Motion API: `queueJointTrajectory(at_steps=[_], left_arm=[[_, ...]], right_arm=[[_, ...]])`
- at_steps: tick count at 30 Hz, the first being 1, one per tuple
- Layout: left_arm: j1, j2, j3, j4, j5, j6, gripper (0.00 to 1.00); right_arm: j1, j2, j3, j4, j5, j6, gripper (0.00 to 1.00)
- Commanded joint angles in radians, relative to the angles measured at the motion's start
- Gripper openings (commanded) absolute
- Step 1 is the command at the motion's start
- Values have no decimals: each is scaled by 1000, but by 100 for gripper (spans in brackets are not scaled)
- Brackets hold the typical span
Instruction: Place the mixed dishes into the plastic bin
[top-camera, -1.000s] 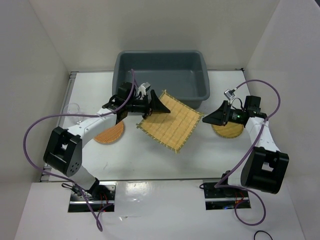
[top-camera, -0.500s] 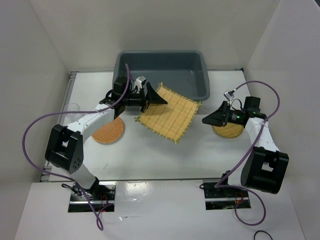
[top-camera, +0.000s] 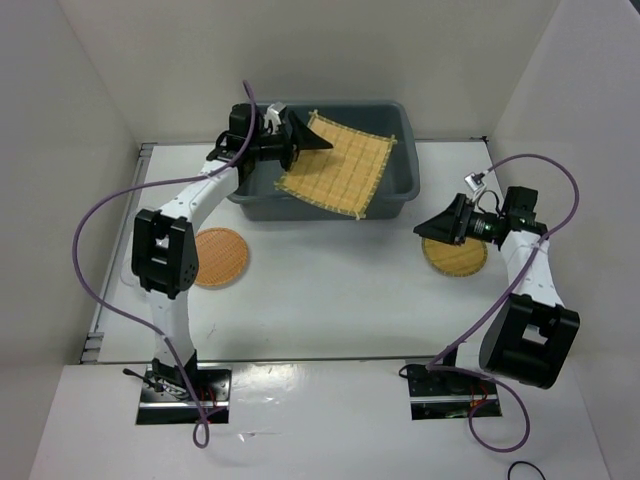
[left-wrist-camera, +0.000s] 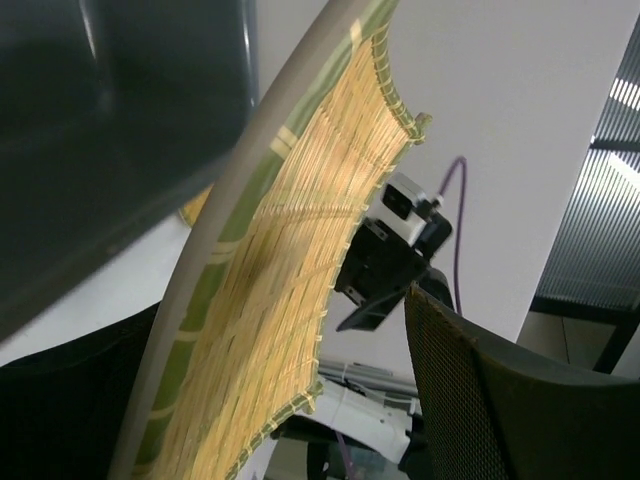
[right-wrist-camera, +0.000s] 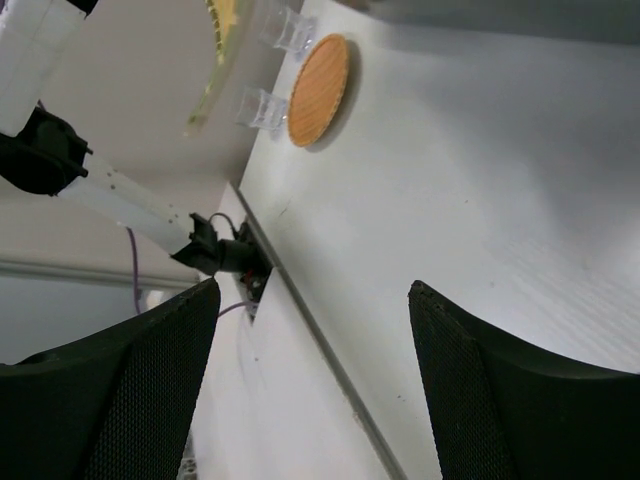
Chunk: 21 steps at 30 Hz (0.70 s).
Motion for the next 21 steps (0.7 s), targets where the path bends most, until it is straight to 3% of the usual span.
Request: queueJointTrajectory(at_steps=[1, 7, 13, 16, 17, 18, 19, 21], left_arm=[[-2, 76, 119, 18, 4, -33, 0], [7, 232, 311, 57, -48, -94, 0], [7, 443, 631, -81, -119, -94, 0], [-2, 629, 982, -227, -174, -114, 0], [-2, 709, 1147, -347, -221, -123, 0], [-11, 831, 1352, -268, -191, -226, 0], [-11, 832, 1300, -171, -165, -297, 0], [-20, 903, 1383, -181, -224, -312, 0]], right_arm=[[-11, -17, 93, -16, 50, -48, 81], [-20, -26, 72, -7, 50, -66, 82], [-42, -28, 27, 18, 64, -77, 85], [-61, -6, 8, 51, 64, -63, 85], [-62, -6, 7, 51, 64, -63, 85], [-71, -6, 7, 51, 55, -63, 85], [-71, 3, 7, 51, 54, -63, 85], [-80, 12, 7, 51, 42, -63, 85]])
